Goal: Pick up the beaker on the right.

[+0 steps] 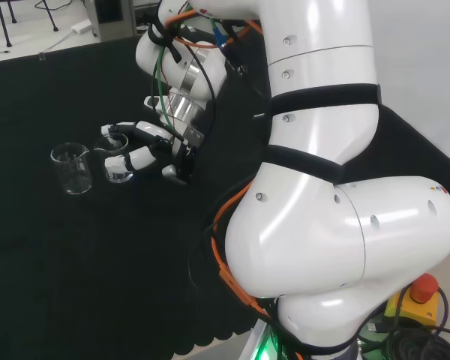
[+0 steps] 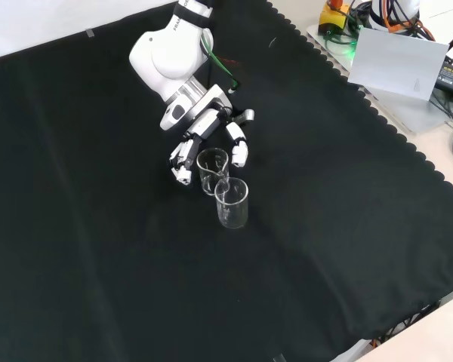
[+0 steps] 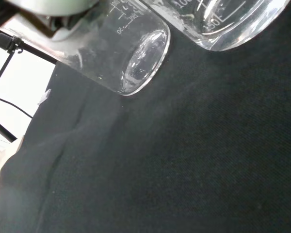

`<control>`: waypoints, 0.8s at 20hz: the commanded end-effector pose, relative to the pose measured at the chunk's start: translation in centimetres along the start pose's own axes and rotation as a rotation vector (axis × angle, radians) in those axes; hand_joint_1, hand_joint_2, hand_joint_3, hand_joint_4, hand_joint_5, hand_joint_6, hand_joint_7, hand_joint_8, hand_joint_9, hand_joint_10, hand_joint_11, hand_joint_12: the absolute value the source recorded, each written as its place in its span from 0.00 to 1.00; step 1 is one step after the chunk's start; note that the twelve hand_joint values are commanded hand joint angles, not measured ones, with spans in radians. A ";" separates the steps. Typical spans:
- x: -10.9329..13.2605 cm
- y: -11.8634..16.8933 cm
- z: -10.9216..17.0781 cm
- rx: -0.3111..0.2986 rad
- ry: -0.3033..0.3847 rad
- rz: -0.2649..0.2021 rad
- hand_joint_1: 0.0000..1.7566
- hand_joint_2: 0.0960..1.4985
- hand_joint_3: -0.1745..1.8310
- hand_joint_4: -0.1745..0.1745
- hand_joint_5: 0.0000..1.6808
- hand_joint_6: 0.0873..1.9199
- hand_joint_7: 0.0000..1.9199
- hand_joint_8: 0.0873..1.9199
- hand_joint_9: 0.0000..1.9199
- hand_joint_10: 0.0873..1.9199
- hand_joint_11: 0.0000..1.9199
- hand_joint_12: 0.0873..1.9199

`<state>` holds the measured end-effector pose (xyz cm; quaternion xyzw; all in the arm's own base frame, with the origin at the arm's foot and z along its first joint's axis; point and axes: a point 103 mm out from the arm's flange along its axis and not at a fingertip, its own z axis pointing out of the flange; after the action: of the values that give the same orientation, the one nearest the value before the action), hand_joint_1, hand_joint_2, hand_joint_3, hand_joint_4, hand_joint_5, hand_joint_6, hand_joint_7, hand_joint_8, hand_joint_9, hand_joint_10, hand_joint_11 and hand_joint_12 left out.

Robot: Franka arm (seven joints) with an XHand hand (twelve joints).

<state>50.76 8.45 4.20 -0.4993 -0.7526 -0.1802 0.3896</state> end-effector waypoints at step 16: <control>0.3 1.0 1.2 -0.082 0.075 -0.009 0.54 0.27 0.40 0.41 0.26 0.00 0.15 0.26 0.19 0.29 0.00 0.59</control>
<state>50.98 9.79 3.60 -0.5032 -0.7360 -0.2225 0.3943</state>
